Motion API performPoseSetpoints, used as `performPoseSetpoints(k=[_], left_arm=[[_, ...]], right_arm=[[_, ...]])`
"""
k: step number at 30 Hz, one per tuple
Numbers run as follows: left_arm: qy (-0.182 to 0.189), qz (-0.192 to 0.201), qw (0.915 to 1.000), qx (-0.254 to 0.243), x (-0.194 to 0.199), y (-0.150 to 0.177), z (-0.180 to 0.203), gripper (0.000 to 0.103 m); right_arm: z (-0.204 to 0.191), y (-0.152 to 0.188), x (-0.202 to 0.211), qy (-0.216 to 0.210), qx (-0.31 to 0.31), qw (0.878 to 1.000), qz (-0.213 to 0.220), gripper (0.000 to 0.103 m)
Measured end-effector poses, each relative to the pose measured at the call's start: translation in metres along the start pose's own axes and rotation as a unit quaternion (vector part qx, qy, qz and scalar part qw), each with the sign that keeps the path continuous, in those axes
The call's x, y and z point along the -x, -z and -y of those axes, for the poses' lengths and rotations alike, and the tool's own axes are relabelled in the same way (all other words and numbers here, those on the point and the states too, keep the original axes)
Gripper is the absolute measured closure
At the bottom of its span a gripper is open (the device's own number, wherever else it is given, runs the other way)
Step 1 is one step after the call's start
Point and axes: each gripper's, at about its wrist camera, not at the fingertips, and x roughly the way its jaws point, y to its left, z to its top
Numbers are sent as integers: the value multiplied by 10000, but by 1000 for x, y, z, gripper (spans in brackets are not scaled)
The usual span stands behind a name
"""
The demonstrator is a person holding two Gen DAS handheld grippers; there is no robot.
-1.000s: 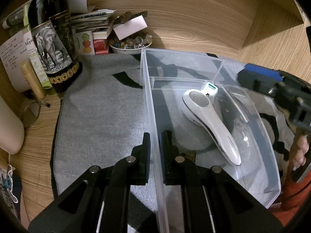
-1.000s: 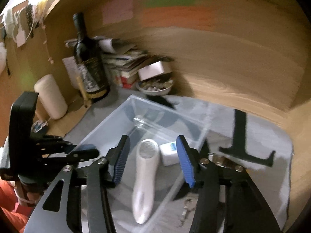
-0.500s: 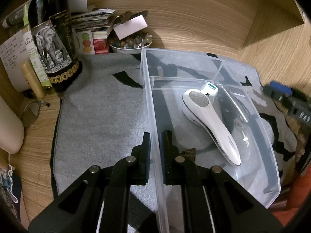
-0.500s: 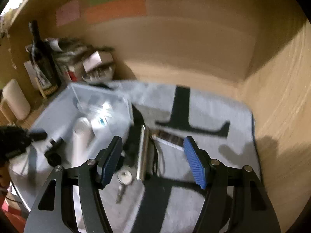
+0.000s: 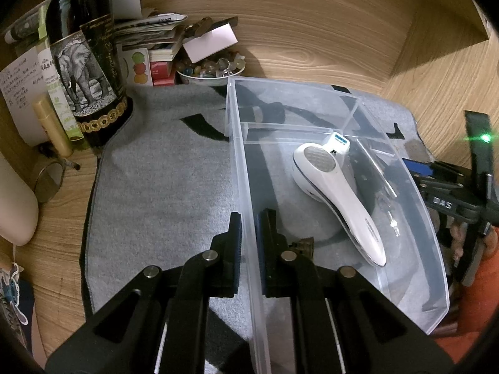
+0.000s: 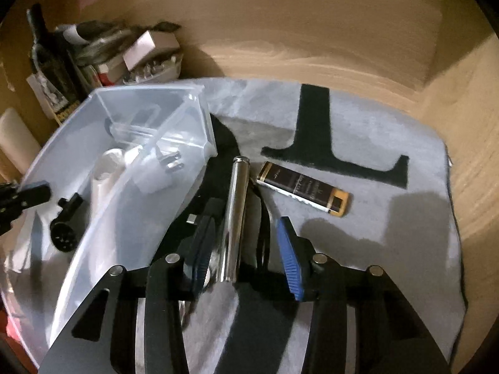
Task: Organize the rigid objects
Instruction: 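Grasp the silver flashlight with the right tool and lift it, then carry the flashlight into the box and release it beside the white device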
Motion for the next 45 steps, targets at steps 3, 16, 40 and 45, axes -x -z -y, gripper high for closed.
performPoseSetpoints(k=[3, 16, 40, 45], left_arm=[[20, 1, 10000, 1, 0, 0, -1, 94], [23, -6, 10000, 9, 1, 0, 0, 93], [37, 1, 10000, 0, 1, -1, -1, 93], [40, 2, 10000, 3, 2, -1, -1, 93]], right_arm=[[3, 0, -13, 125, -3, 9999, -55, 65], [6, -1, 21, -145, -133, 9988, 454, 89], [-49, -35, 116, -607, 398, 9773, 1993, 89], [-69, -37, 114, -851, 629, 9743, 1986, 89]])
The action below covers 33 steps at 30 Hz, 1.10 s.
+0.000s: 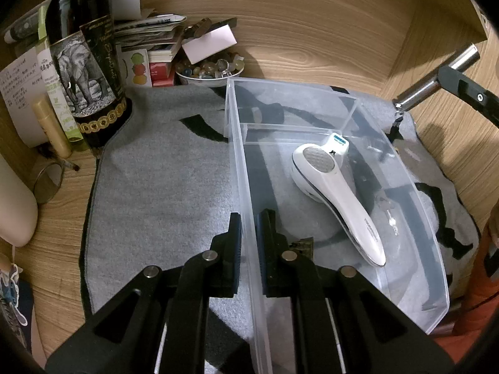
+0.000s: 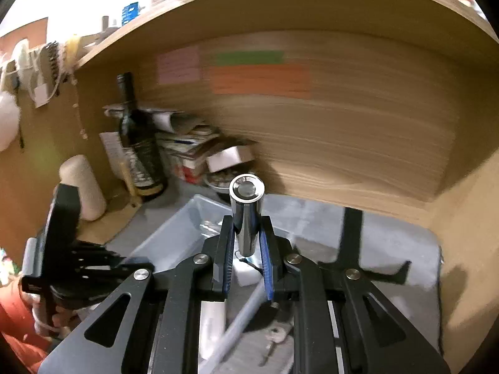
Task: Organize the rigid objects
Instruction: 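Carry the flashlight into the box and release it beside the white device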
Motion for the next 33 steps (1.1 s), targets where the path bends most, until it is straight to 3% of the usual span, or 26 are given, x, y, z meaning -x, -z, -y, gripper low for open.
performPoseSetpoints(k=[5, 12, 25, 30, 33], left_arm=[[6, 2, 10000, 8, 0, -1, 0, 93], [4, 3, 10000, 10, 0, -1, 0, 93], [-13, -1, 10000, -8, 0, -1, 0, 93], [-13, -1, 10000, -5, 0, -1, 0, 93], [-14, -1, 10000, -7, 0, -1, 0, 93]], right_arm=[[-7, 10, -24, -114, 54, 9993, -361, 89], [-4, 33, -57, 154, 149, 9950, -971, 89], [-13, 41, -65, 58, 360, 9920, -1211, 87], [-17, 40, -53, 206, 464, 9933, -1040, 62], [-18, 39, -41, 204, 501, 9942, -933, 60]])
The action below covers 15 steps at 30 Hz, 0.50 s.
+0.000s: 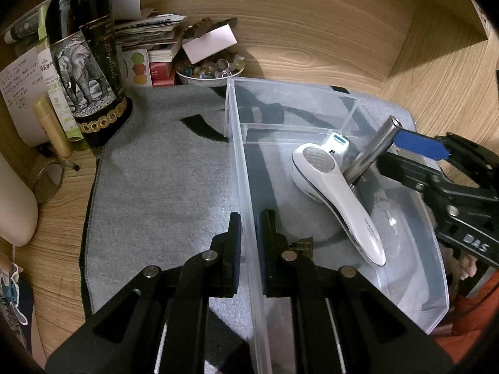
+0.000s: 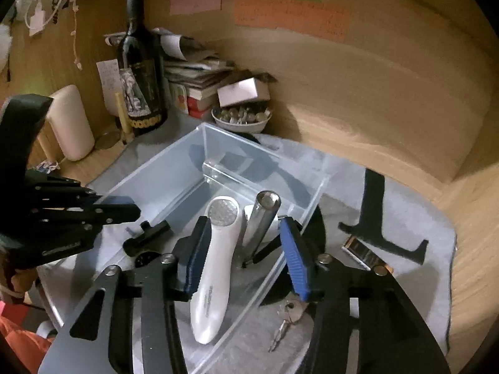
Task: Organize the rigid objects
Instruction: 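Carry the flashlight into the box and release it beside the white device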
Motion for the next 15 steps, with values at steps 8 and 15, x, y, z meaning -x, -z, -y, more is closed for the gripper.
performPoseSetpoints(k=[8, 15], left_arm=[[0, 0, 10000, -5, 0, 0, 0, 93], [1, 0, 10000, -5, 0, 0, 0, 93]], right_arm=[[17, 0, 30, 372, -162, 9985, 370, 42], [62, 4, 38, 882, -676, 9930, 404, 39]])
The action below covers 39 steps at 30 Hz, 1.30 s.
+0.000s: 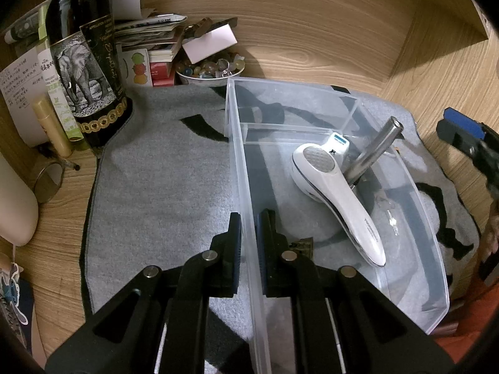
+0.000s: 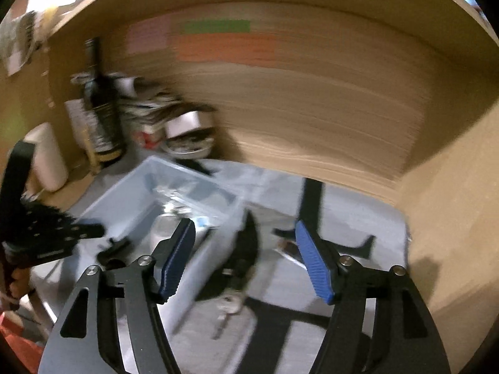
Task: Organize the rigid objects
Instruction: 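Reach the right tool to the black-and-gold case and grasp it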
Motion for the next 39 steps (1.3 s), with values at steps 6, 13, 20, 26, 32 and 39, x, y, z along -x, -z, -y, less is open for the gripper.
performPoseSetpoints(k=[6, 13, 20, 26, 32, 39], left_arm=[[-2, 0, 10000, -4, 0, 0, 0, 93], [5, 1, 10000, 15, 0, 1, -1, 93], [10, 0, 10000, 29, 0, 1, -1, 93], [14, 3, 10000, 45, 0, 1, -2, 93], [-5, -10, 10000, 48, -2, 1, -1, 93], [2, -19, 10000, 59, -3, 0, -1, 93]], right_arm=[[33, 5, -27, 337, -273, 9985, -329, 39], [47, 19, -87, 156, -354, 9928, -1132, 39], [51, 32, -129, 262, -208, 9853, -1677, 39], [53, 36, -132, -28, -237, 9838, -1779, 67], [46, 40, -120, -88, -192, 9854, -1690, 81], [44, 32, -90, -136, -417, 9902, -1325, 81]])
